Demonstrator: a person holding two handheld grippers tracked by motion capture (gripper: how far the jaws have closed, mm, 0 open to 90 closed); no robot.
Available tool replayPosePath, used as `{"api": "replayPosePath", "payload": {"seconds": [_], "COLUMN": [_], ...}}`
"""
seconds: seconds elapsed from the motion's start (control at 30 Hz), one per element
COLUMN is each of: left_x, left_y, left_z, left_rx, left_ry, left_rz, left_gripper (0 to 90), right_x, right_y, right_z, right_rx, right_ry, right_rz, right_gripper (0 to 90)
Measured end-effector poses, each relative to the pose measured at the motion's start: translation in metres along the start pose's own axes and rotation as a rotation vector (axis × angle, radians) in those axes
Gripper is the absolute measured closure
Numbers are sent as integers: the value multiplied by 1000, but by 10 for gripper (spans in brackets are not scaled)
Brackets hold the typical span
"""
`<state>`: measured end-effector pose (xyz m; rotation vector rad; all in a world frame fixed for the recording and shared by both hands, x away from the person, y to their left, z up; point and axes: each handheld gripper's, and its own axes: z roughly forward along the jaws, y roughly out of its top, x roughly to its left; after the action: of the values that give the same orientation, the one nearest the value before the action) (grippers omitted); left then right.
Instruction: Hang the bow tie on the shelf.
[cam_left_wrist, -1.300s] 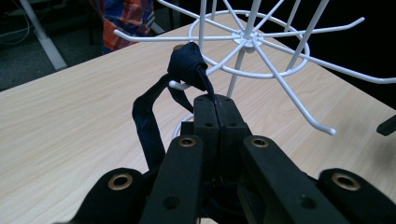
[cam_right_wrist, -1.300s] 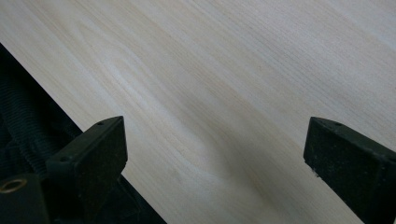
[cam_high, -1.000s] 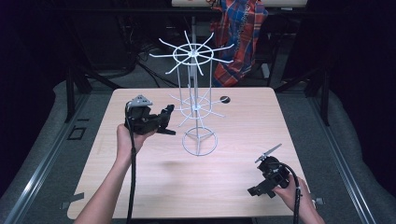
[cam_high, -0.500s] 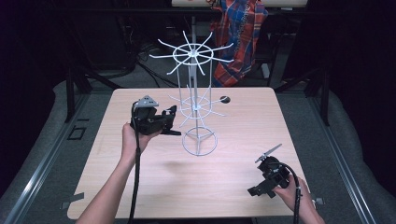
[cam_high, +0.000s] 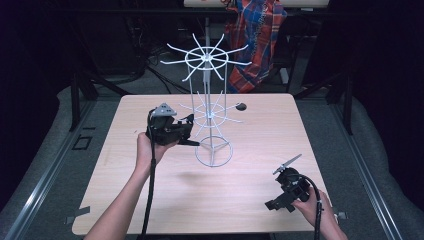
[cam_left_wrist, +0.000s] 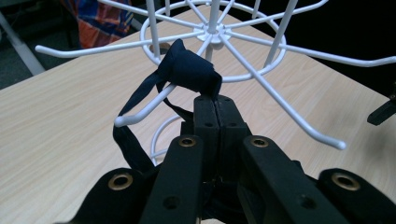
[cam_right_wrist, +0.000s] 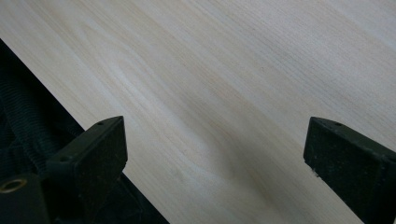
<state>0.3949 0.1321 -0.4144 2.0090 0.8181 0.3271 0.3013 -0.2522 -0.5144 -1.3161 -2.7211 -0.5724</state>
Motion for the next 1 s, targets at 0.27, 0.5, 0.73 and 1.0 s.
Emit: {"api": "replayPosePath", "payload": {"seconds": [0.27, 0.5, 0.73, 1.0], "left_x": [3, 3, 3, 4], "left_y": [-3, -5, -8, -12], "left_z": [3, 6, 7, 8], "left_rx": [5, 7, -2, -7], "left_ry": [-7, -4, 29, 40], "left_rz": [-11, -19, -20, -24], "left_gripper": [893, 890, 888, 885], "right_x": [0, 0, 1, 1], "right_y": [0, 0, 0, 0], "right_z": [0, 1, 2, 2], "right_rx": [6, -1, -4, -2], "right_ry": [-7, -2, 6, 11], "right_rz": [-4, 1, 3, -2], "right_gripper": [60, 60, 60, 60]}}
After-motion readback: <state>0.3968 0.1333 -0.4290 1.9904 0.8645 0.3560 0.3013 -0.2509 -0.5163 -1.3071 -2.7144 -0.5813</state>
